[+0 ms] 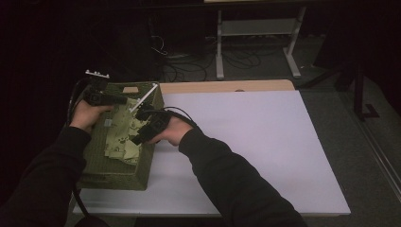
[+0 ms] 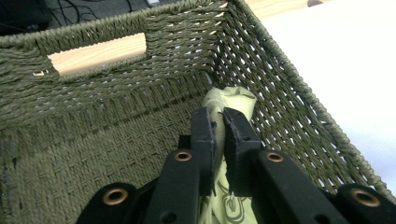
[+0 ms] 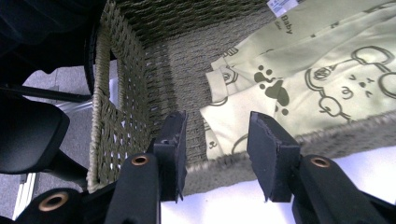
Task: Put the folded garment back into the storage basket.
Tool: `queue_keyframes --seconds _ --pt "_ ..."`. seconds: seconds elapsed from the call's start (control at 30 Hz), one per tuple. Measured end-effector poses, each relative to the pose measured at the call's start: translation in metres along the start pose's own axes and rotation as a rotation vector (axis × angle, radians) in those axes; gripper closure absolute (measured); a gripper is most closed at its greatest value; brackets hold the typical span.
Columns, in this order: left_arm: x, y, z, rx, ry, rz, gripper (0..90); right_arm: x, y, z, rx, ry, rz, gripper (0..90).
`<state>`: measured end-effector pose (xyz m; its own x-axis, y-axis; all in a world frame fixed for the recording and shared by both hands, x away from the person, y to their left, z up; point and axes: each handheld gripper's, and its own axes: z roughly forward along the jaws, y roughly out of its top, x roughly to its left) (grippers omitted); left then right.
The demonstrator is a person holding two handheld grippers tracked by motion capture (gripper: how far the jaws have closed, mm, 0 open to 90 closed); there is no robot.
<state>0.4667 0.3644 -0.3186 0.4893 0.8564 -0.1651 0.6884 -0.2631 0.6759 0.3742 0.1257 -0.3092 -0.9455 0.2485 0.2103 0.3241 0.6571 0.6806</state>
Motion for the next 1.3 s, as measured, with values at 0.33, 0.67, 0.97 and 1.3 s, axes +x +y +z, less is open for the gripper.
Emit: queue_keyframes --seconds 0.33,0.67,0.97,1.3 --pt "-0.007 -0.001 0.004 0.002 -0.017 0.03 44.8 -0.012 -0.019 -0.021 -0.046 -0.015 0.044 52.7" --pt "-0.028 -0.006 0.004 -0.001 -0.079 0.093 27.6 -0.021 -0.042 -0.038 -0.083 -0.055 0.07 38.2" --pt "-0.05 -0.017 -0.003 -0.029 -0.147 0.135 18.3 -0.026 -0.067 -0.052 -0.101 -0.119 0.062 27.1" --pt "-0.075 -0.027 -0.011 -0.07 -0.203 0.179 12.4 -0.032 -0.091 -0.068 -0.128 -0.195 0.067 13.1"
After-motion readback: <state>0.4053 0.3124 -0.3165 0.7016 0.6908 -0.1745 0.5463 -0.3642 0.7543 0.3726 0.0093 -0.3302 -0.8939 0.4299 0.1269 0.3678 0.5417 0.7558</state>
